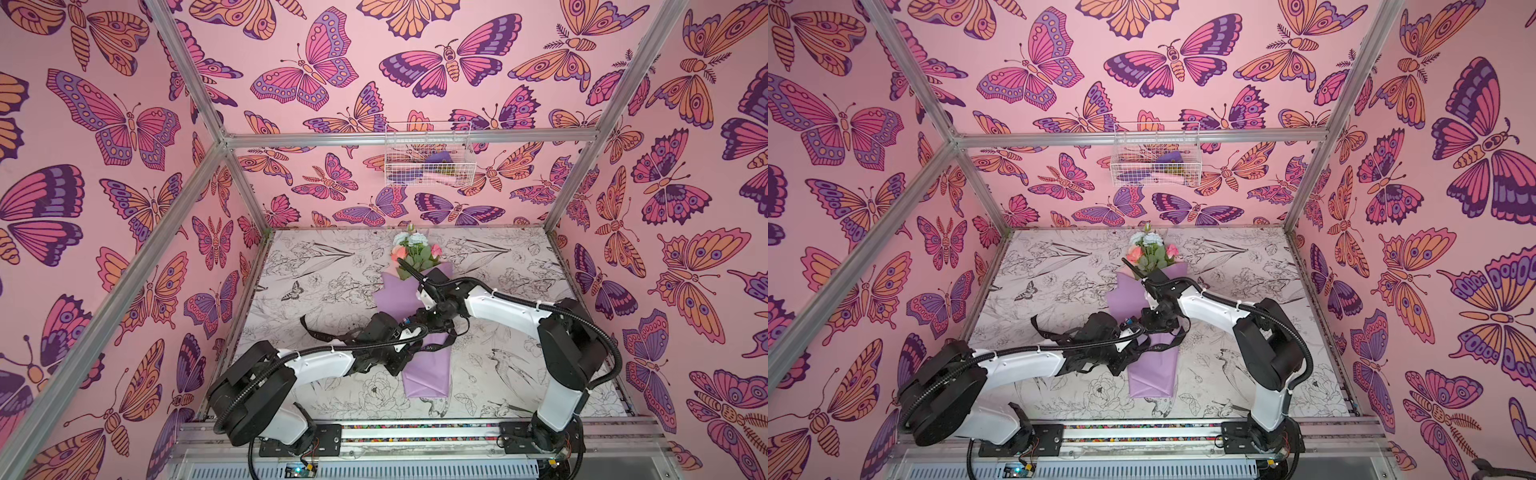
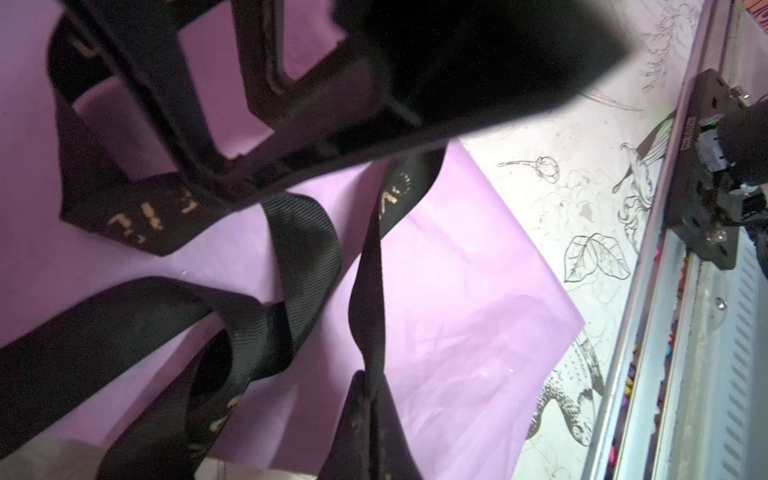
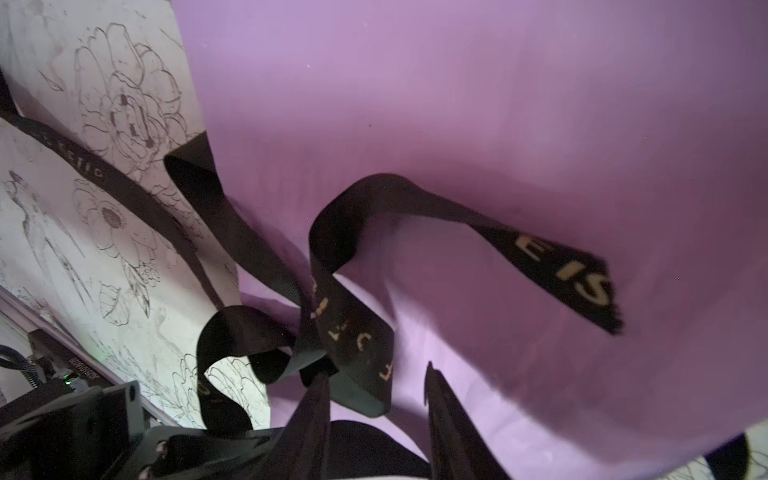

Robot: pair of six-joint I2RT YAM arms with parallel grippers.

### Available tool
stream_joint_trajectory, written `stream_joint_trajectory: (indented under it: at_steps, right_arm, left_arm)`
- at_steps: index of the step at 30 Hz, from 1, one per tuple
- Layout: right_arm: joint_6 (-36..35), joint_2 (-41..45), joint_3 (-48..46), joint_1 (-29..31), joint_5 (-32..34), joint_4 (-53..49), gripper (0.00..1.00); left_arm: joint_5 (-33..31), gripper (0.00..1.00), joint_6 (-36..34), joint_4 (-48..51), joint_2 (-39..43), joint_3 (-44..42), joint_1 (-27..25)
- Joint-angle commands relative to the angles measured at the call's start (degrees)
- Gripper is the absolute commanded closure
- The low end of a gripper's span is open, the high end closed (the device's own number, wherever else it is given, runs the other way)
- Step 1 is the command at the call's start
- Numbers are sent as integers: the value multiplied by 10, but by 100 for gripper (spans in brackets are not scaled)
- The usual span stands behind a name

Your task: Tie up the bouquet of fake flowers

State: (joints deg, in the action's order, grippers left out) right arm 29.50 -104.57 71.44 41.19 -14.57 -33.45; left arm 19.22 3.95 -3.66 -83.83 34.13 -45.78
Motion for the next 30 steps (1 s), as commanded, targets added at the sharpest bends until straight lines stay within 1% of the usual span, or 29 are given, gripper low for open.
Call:
stream_joint_trajectory:
  at_steps: [1,8,10,14,18,23,27,30]
  right_arm:
    - [-16,-26,21,24,-4,4,60]
    - [-21,-45,33,34,-3,1,61]
    - [-23,-36,32,34,7,-4,62]
    - [-32,-5,30,32,46,-31,63]
    - [-29,31,17,28,53,-32,63]
    - [-10,51,-4,29,33,-11,70]
    - [7,86,-32,22,64,-12,77]
    - [14,124,-58,3,62,-2,77]
  left_arm:
    - [-4,99,-3,-81,-9,2,-6]
    - [-15,99,10,-87,-20,1,-6]
    - [-19,99,10,-88,-19,-1,-6]
    - [-29,100,14,-88,-13,-8,-6]
    - [-34,100,21,-96,-4,-18,-7]
    - [-39,100,21,-114,5,-30,-7]
    - [-42,100,18,-118,22,-42,-6]
    - [-49,100,16,-123,36,-53,-6]
